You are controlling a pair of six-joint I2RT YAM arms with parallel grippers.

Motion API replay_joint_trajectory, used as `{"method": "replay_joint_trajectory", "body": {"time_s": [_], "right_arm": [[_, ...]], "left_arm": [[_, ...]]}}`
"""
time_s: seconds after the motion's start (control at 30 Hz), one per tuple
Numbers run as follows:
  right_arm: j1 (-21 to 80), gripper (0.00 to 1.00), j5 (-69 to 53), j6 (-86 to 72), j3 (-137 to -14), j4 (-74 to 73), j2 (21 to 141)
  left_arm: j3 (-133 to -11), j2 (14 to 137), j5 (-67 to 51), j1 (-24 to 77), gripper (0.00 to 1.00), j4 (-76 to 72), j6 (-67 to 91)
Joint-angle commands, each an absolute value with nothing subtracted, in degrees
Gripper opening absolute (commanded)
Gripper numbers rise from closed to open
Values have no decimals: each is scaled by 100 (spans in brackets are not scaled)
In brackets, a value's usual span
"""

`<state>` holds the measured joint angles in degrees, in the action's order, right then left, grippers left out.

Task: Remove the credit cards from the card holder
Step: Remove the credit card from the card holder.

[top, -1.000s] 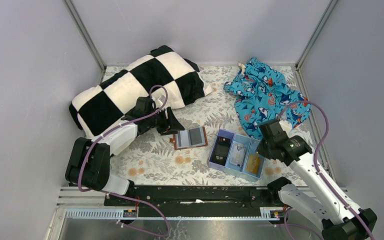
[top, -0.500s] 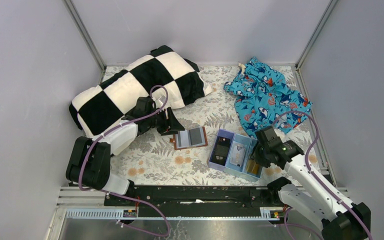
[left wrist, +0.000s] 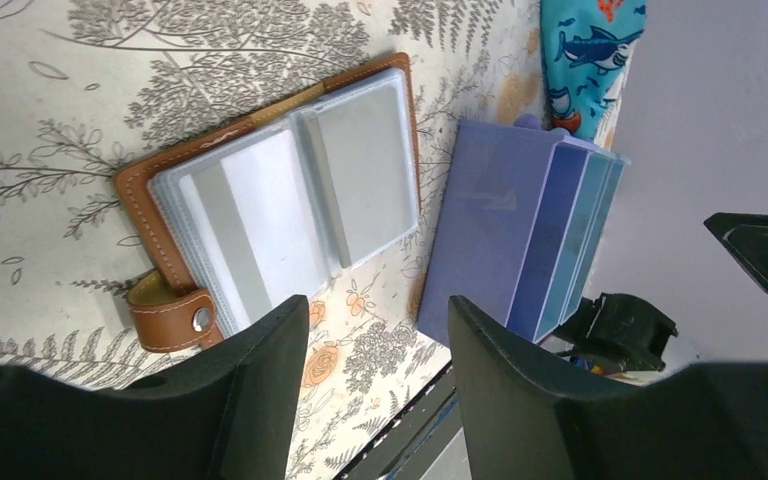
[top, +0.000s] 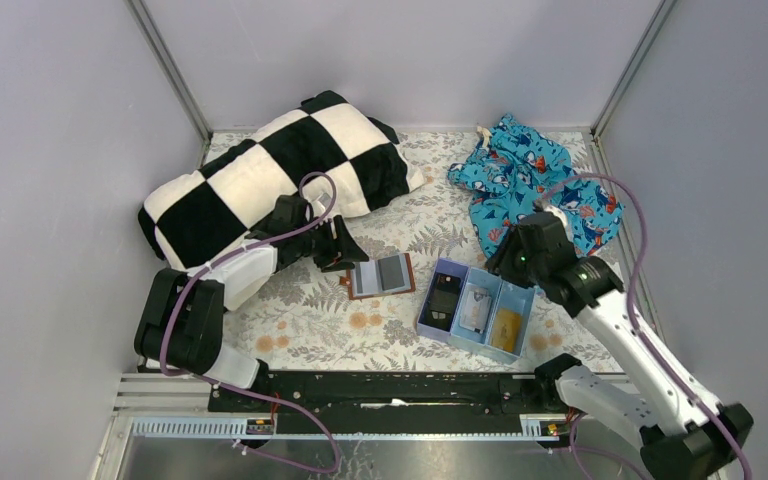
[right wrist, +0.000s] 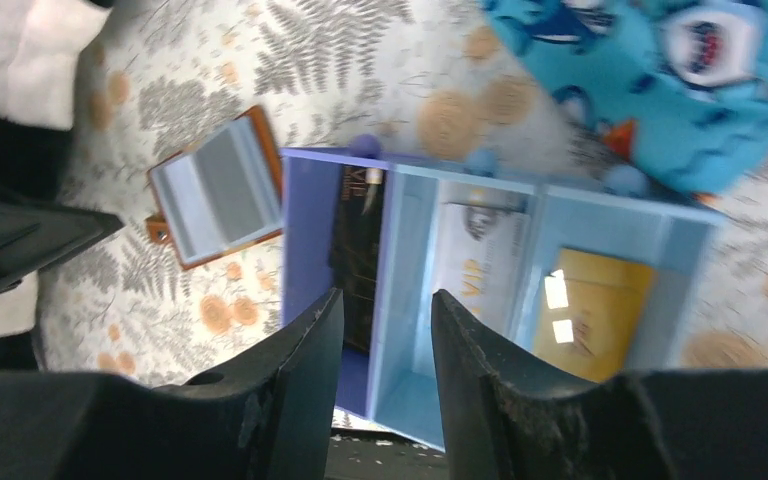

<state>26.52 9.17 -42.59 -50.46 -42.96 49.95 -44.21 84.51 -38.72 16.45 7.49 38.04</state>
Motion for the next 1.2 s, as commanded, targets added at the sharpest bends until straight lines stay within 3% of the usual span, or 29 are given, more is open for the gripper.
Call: {"method": "replay_joint_trajectory", "body": {"time_s": [0.0,0.2,0.5,0.83,1.17], "right_arm": [[2916,44,-256,-3861,-5233,-2832,5948],[3733,42,-1234,-3593,-6134,-1914,8234],[3811,41,-1619,-3604,-6666,-1052,10117],[3805,41,-1157,-3722,-6468,-863,10485],[3797,40,-695,-3784,-6321,-812,10573]], "left_arm": [[-4295,8472,-3388,1652,58,582,4070],[-4117,8374,-2916,1803,58,536,4283],[-4287,8780,-2219,2074,59,565,4228],[-4385,8872,-1675,2345,59,629,4084],[-4538,9157,-2099,2372,59,598,3942]]}}
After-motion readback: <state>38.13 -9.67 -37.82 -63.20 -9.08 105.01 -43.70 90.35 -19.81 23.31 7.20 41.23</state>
